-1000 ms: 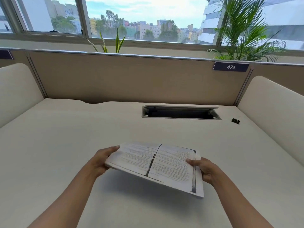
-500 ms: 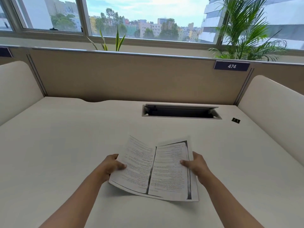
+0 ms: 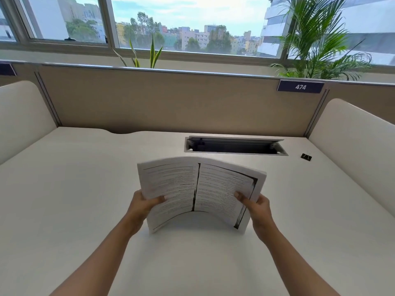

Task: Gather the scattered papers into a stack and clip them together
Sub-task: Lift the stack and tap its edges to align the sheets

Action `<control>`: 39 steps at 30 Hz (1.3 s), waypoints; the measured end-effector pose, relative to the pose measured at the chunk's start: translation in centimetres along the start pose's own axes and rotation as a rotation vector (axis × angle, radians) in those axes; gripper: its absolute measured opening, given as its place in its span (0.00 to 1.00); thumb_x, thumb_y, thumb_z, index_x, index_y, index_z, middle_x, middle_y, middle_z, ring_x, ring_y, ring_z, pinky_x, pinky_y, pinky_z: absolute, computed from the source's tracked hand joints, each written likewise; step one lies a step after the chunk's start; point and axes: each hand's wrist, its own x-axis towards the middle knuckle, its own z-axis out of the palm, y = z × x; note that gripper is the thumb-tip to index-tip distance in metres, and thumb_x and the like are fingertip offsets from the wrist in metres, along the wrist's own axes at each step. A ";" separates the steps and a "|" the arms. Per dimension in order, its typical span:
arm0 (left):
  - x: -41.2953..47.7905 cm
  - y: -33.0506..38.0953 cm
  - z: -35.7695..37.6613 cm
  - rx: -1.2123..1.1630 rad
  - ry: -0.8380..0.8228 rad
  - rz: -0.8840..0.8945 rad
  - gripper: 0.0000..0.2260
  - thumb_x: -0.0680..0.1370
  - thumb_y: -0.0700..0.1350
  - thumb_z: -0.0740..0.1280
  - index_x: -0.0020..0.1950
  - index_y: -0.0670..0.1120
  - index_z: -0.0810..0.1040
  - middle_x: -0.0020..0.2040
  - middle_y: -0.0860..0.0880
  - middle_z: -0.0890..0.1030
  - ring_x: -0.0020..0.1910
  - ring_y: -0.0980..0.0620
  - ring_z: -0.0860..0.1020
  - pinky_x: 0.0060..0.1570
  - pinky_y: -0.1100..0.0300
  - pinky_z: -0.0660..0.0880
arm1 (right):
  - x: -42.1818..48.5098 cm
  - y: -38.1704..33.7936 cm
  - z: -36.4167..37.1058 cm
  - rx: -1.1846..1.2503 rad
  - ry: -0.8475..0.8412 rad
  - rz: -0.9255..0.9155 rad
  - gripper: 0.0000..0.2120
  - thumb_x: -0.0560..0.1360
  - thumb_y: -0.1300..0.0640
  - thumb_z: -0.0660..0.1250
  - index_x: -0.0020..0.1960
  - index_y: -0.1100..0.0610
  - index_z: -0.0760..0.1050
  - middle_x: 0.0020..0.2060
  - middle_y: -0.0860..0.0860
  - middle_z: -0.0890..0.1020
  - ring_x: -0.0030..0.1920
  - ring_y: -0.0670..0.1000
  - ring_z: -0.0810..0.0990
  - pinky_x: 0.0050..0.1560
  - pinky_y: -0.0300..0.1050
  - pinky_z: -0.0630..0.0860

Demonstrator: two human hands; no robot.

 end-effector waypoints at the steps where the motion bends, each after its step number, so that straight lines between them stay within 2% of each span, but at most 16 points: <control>1: 0.0 -0.3 0.1 -0.013 0.009 0.002 0.25 0.54 0.49 0.77 0.50 0.49 0.81 0.50 0.48 0.84 0.52 0.47 0.80 0.51 0.52 0.77 | -0.1 0.4 0.0 0.001 -0.006 0.018 0.33 0.46 0.39 0.80 0.47 0.52 0.81 0.45 0.49 0.86 0.49 0.52 0.83 0.51 0.47 0.79; 2: 0.0 -0.4 0.2 -0.025 0.022 0.006 0.23 0.54 0.49 0.77 0.48 0.50 0.82 0.48 0.49 0.84 0.52 0.47 0.80 0.50 0.53 0.78 | -0.1 0.6 0.0 -0.001 -0.011 0.026 0.34 0.45 0.40 0.80 0.47 0.52 0.81 0.45 0.48 0.86 0.50 0.52 0.83 0.53 0.48 0.78; 5: 0.2 -0.3 0.4 -0.038 0.046 0.028 0.16 0.57 0.45 0.79 0.44 0.53 0.83 0.43 0.52 0.85 0.50 0.47 0.81 0.49 0.51 0.78 | 0.1 0.7 0.0 -0.004 -0.021 0.023 0.16 0.61 0.55 0.78 0.46 0.51 0.80 0.44 0.48 0.85 0.51 0.55 0.81 0.56 0.52 0.77; 6: 0.3 -0.3 0.4 -0.031 0.050 0.041 0.14 0.59 0.43 0.79 0.42 0.54 0.84 0.42 0.53 0.85 0.49 0.47 0.81 0.48 0.51 0.78 | 0.2 0.5 0.1 -0.008 -0.008 0.014 0.14 0.63 0.56 0.77 0.46 0.51 0.80 0.44 0.48 0.84 0.50 0.54 0.81 0.56 0.54 0.77; 9: 0.5 0.2 0.4 -0.026 0.083 0.062 0.10 0.61 0.43 0.74 0.38 0.55 0.84 0.39 0.55 0.85 0.47 0.46 0.80 0.44 0.52 0.78 | 0.4 0.0 0.1 -0.014 -0.001 -0.016 0.31 0.46 0.38 0.79 0.46 0.49 0.80 0.42 0.44 0.85 0.48 0.52 0.82 0.49 0.50 0.79; 12: 0.5 0.3 0.2 -0.030 0.076 0.081 0.11 0.59 0.44 0.75 0.39 0.54 0.84 0.39 0.54 0.85 0.44 0.49 0.82 0.41 0.55 0.79 | 0.5 0.0 -0.3 -0.005 -0.028 -0.045 0.32 0.46 0.39 0.78 0.47 0.49 0.80 0.42 0.44 0.86 0.48 0.51 0.82 0.46 0.45 0.79; 16: 0.4 -0.1 -0.2 -0.023 0.040 0.102 0.11 0.63 0.39 0.76 0.38 0.55 0.85 0.40 0.55 0.85 0.41 0.55 0.83 0.37 0.64 0.79 | 0.4 0.2 -0.6 0.020 -0.059 -0.044 0.13 0.64 0.57 0.76 0.48 0.52 0.80 0.44 0.47 0.85 0.51 0.53 0.82 0.45 0.39 0.79; 18: 0.5 -0.4 -0.1 -0.032 0.051 0.097 0.12 0.66 0.36 0.75 0.40 0.54 0.84 0.39 0.55 0.85 0.42 0.55 0.83 0.37 0.64 0.79 | 0.3 0.4 -0.5 0.019 -0.027 -0.034 0.11 0.68 0.64 0.72 0.48 0.53 0.80 0.45 0.49 0.84 0.52 0.55 0.81 0.49 0.44 0.78; 20: 0.7 -0.5 0.0 -0.022 0.067 0.088 0.11 0.69 0.34 0.72 0.43 0.51 0.82 0.39 0.55 0.85 0.44 0.52 0.82 0.40 0.61 0.79 | 0.4 0.4 -0.2 0.010 -0.004 -0.035 0.10 0.69 0.65 0.71 0.47 0.52 0.79 0.43 0.46 0.85 0.51 0.55 0.81 0.49 0.46 0.78; 23: 0.9 -0.5 0.0 -0.035 0.091 0.091 0.10 0.67 0.37 0.75 0.43 0.50 0.83 0.39 0.54 0.85 0.44 0.50 0.81 0.44 0.55 0.78 | 0.6 0.2 0.1 -0.002 0.016 -0.061 0.11 0.70 0.65 0.70 0.46 0.50 0.79 0.37 0.41 0.85 0.48 0.53 0.81 0.46 0.45 0.78; 26: 0.8 -0.3 -0.4 -0.030 0.079 0.101 0.10 0.64 0.40 0.76 0.41 0.53 0.84 0.40 0.54 0.85 0.41 0.53 0.82 0.39 0.60 0.79 | 0.8 -0.2 -0.2 0.002 -0.016 -0.068 0.11 0.69 0.65 0.71 0.46 0.51 0.79 0.38 0.42 0.85 0.47 0.52 0.81 0.46 0.43 0.78; 28: 0.7 -0.2 -0.5 -0.036 0.055 0.100 0.11 0.63 0.39 0.77 0.41 0.52 0.84 0.40 0.53 0.86 0.41 0.54 0.83 0.37 0.63 0.80 | 0.8 -0.3 -0.3 0.018 -0.065 -0.054 0.11 0.65 0.59 0.74 0.47 0.53 0.80 0.40 0.44 0.86 0.48 0.51 0.82 0.46 0.42 0.79; 31: 0.7 -0.3 -0.8 -0.056 0.045 0.100 0.18 0.54 0.48 0.78 0.43 0.49 0.84 0.41 0.52 0.86 0.40 0.56 0.83 0.36 0.65 0.79 | 0.8 -0.2 -0.6 0.013 -0.073 -0.047 0.30 0.49 0.42 0.80 0.47 0.53 0.81 0.42 0.46 0.86 0.45 0.48 0.84 0.43 0.38 0.80; 32: 0.7 -0.3 -0.8 -0.063 0.042 0.097 0.18 0.53 0.49 0.77 0.43 0.50 0.84 0.41 0.52 0.86 0.40 0.56 0.83 0.36 0.65 0.79 | 0.9 -0.1 -0.7 0.012 -0.062 -0.047 0.28 0.50 0.44 0.80 0.47 0.54 0.81 0.42 0.46 0.86 0.46 0.48 0.84 0.43 0.39 0.80; 35: 0.8 -0.4 -0.6 -0.047 0.014 0.097 0.12 0.62 0.41 0.77 0.42 0.53 0.84 0.41 0.53 0.86 0.41 0.55 0.83 0.37 0.63 0.80 | 0.9 -0.1 -0.5 0.025 -0.045 -0.048 0.11 0.66 0.61 0.74 0.46 0.53 0.80 0.40 0.45 0.86 0.49 0.53 0.82 0.46 0.43 0.79; 39: 0.9 -0.2 -0.2 -0.015 0.051 0.109 0.12 0.71 0.34 0.70 0.44 0.51 0.82 0.39 0.55 0.85 0.39 0.58 0.83 0.36 0.64 0.80 | 0.8 -0.3 -0.1 0.013 -0.016 -0.052 0.11 0.69 0.65 0.71 0.46 0.51 0.80 0.39 0.43 0.85 0.48 0.53 0.82 0.50 0.49 0.79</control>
